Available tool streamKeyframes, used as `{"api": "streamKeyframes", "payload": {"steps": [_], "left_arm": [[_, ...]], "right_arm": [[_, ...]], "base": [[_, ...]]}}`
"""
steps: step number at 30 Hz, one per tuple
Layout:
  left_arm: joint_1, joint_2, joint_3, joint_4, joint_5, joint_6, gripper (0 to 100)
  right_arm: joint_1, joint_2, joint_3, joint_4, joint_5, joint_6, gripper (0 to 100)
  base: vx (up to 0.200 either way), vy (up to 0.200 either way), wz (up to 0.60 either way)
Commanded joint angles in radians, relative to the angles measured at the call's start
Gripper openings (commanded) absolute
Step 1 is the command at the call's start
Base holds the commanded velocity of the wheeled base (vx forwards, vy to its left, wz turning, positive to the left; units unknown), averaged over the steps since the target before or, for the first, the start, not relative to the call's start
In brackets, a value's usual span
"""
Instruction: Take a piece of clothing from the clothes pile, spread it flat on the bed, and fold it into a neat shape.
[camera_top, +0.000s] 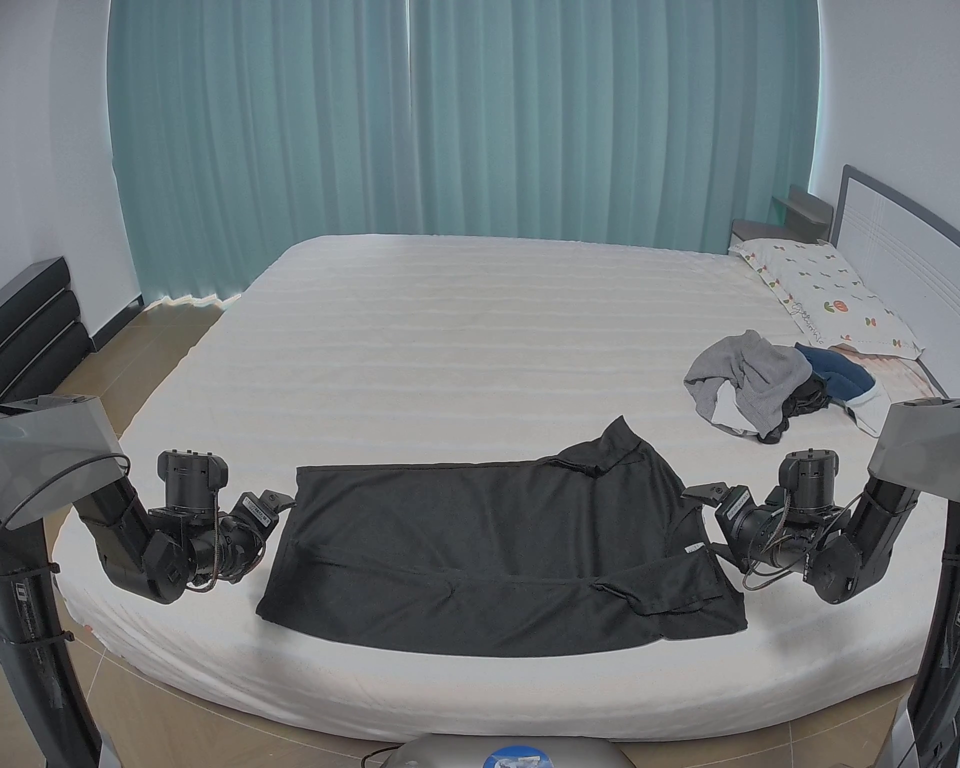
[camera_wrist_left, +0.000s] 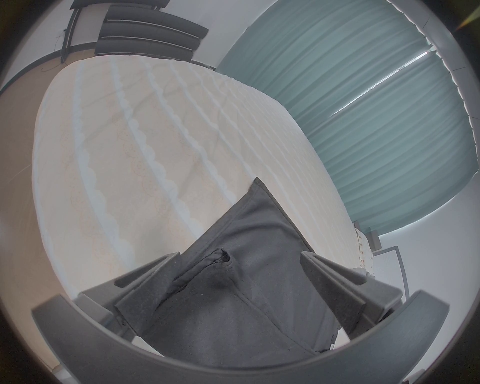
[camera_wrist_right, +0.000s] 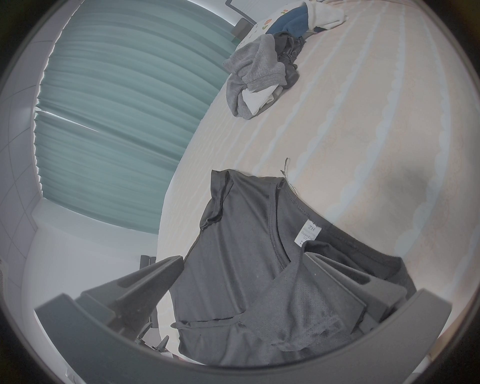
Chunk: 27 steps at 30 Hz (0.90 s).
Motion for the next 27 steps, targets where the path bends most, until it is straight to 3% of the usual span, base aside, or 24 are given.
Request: {"api": "streamKeyframes", "payload": {"steps": [1,11,19,20,27], "left_arm": [[-0.007,0.002,-0.004,-0.003,-0.001,0.0,100],[0.009,0.071,-0.157,0.011,0.004,0.007,100],[0.024,0.22,-0.426,0.075,0.007,0.026,100],[0.025,0.26,-0.509,0.132,0.006,0.044,100],[0.041,0.375,-0.751,0.264,-0.016,0.132,100]], "right_arm": [[0.001,-0.002,0.0,0.0,0.001,0.0,100],[0.001,0.004,0.0,0.0,0.002,0.002,100],[-0.009,0.022,0.0,-0.017,0.004,0.01,100],[-0.009,0.047,-0.001,-0.04,0.004,0.014,100],[-0.01,0.082,0.0,-0.091,0.031,0.04,100]], "base": [[0.0,0.0,0.0],[0.0,0.0,0.0],[0.0,0.0,0.0],[0.0,0.0,0.0],[0.0,0.0,0.0]]}}
